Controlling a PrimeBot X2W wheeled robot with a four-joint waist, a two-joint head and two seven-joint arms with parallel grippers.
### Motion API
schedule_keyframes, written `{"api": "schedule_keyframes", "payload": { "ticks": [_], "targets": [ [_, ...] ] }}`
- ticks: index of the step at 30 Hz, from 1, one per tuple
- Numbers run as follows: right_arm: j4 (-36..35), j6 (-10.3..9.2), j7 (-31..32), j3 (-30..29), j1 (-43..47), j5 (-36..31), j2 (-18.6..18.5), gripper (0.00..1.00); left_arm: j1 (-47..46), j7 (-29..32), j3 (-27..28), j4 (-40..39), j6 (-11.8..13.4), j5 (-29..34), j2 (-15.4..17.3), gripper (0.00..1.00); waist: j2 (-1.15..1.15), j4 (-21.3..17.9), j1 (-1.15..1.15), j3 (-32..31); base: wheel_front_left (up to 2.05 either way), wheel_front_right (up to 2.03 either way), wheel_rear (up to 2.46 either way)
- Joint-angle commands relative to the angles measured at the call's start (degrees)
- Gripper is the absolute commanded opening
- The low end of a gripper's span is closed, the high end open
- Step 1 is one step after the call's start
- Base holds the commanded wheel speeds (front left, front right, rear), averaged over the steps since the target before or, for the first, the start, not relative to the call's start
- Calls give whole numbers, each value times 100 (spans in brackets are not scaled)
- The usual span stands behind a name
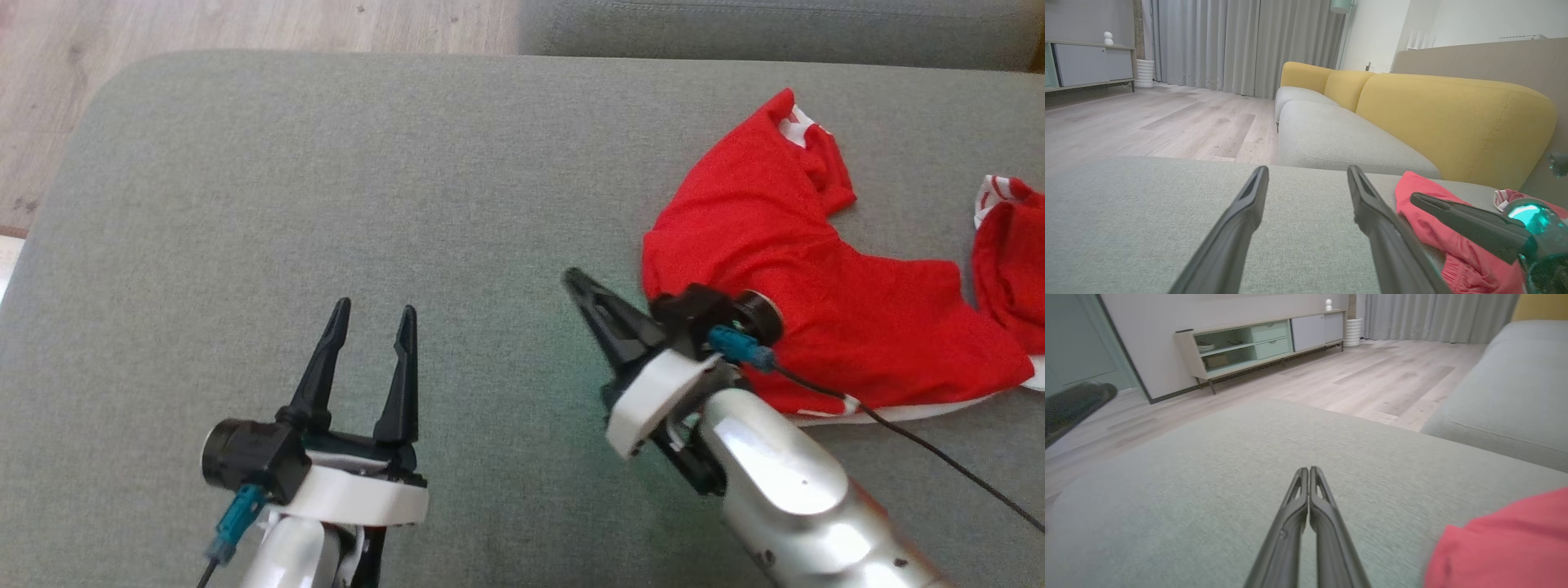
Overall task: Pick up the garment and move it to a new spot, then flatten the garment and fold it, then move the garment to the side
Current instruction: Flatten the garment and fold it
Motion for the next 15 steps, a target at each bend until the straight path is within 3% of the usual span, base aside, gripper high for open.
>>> {"api": "schedule_keyframes", "payload": {
  "ticks": [1, 9, 15],
  "targets": [
    [-197, 39, -99, 270, -183, 138, 74, 0, -230, -27, 155, -148, 13, -43, 2, 100, 0, 23, 0, 13, 0, 0, 0],
    [-107, 39, -259, 1464, -487, 707, 74, 0, -249, -27, 131, -116, 12, -53, 2, 100, 0, 169, 0, 46, 0, 0, 0],
    [157, 39, -341, 1603, -654, 945, 74, 0, -223, -27, 164, -116, 23, -36, 2, 100, 0, 152, 0, 62, 0, 0, 0]
  ]
}}
